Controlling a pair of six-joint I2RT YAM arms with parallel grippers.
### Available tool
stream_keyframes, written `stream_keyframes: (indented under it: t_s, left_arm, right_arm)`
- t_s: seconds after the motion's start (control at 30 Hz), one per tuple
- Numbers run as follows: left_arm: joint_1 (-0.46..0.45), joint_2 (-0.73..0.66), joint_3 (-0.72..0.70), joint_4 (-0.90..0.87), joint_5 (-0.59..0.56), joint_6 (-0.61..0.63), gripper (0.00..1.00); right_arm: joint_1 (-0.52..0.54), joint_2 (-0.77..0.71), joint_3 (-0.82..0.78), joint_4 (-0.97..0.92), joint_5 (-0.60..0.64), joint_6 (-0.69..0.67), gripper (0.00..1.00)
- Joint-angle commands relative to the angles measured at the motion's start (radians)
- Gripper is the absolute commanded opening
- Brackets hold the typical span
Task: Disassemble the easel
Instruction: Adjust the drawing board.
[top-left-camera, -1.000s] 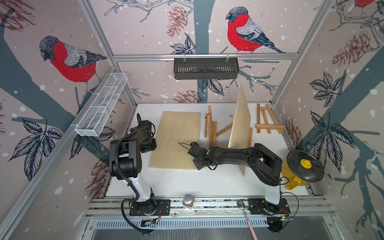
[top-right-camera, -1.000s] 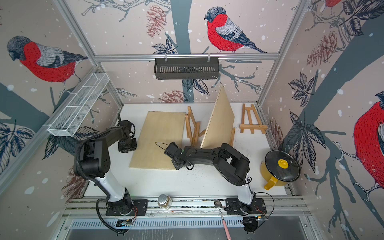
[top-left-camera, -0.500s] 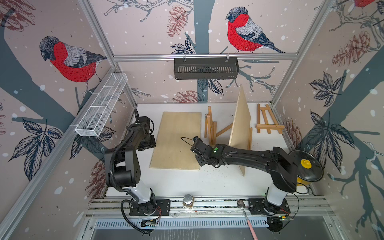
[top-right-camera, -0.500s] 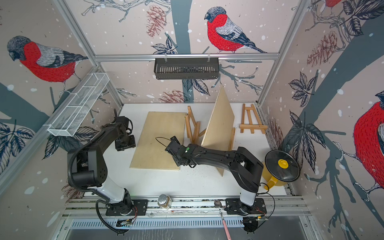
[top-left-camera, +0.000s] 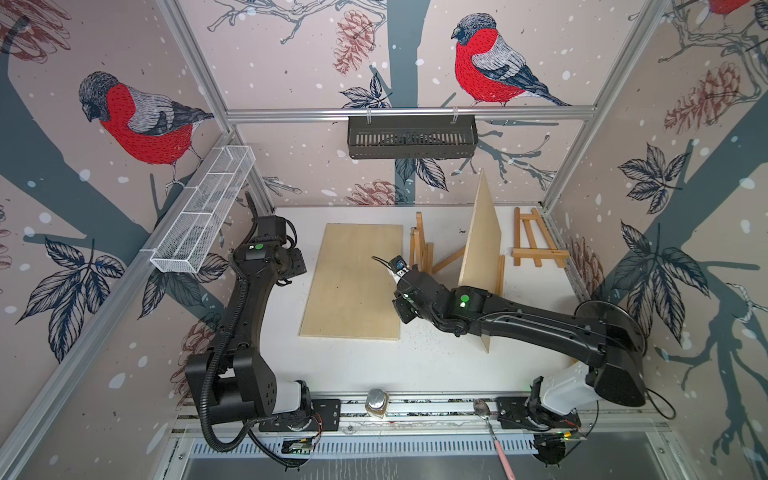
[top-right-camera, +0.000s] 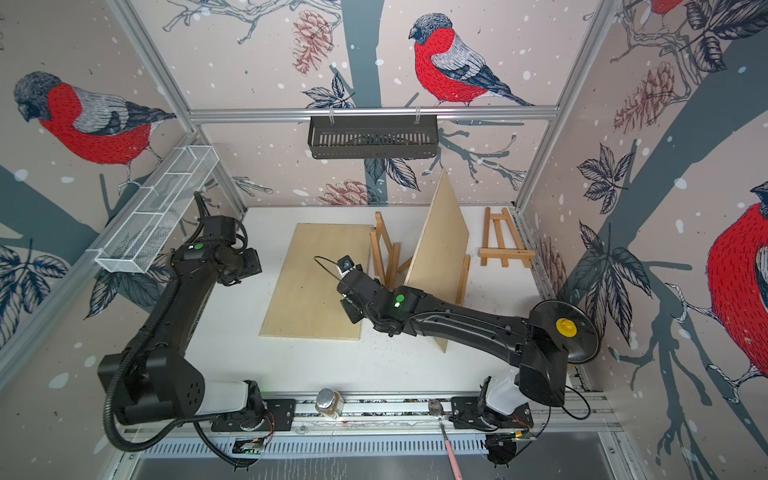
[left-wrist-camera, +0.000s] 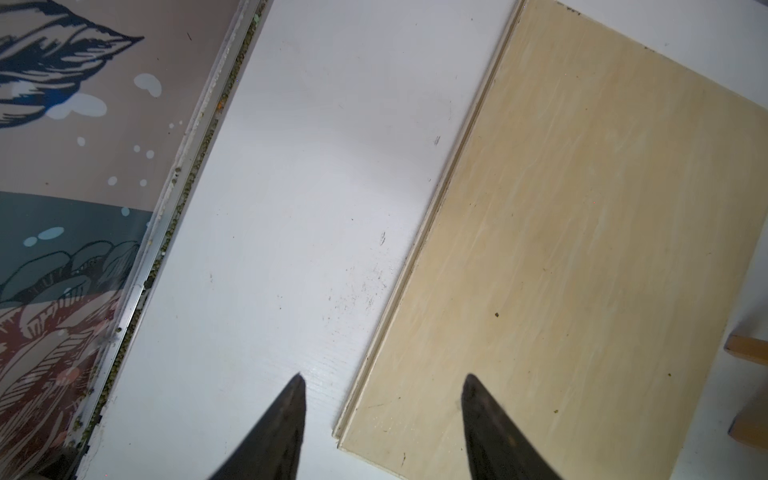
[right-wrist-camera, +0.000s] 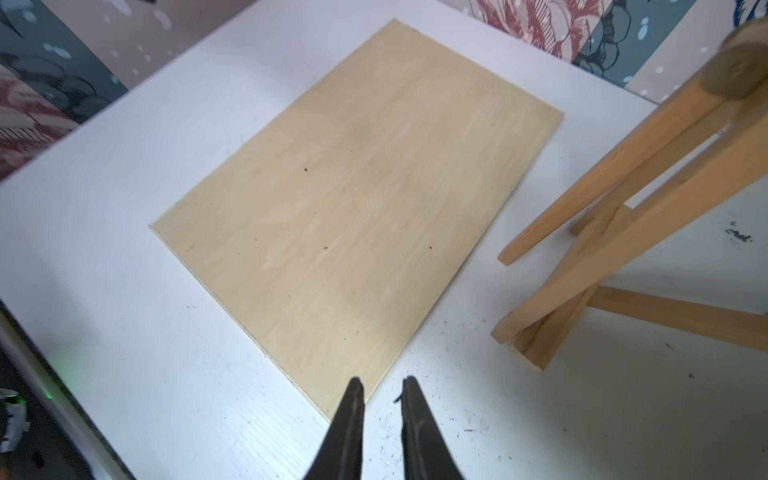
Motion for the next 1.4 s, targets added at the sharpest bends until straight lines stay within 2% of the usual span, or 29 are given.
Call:
stream_keyframes:
  t_s: [0.0, 0.23, 0.5, 0.97, 1.37]
  left_arm:
    - [0.008, 0.003, -0.038, 0.082, 0.030, 0.020, 0.60]
    - [0.021, 0.024, -0.109, 0.155, 0.040, 0.050, 0.59]
    - [0.038, 0.007, -0.130, 0.176, 0.073, 0.062, 0.59]
    - [0.058, 0.074, -0.125, 0.155, 0.096, 0.062, 0.59]
    - [0.060, 0.085, -0.124, 0.151, 0.100, 0.062, 0.59]
  right_arm:
    - [0.013, 0.068, 0.012, -0.072, 0.047, 0.049, 0.17]
    - [0.008, 0.225, -0.024, -0.080, 0.055, 0.128, 0.15]
    - [-0.025, 0.352, -0.035, -0.029, -0.015, 0.140, 0.14]
    - [-0.047, 0.385, -0.060, 0.044, -0.120, 0.124, 0.13]
    - [-0.054, 0.393, -0.064, 0.042, -0.121, 0.118, 0.13]
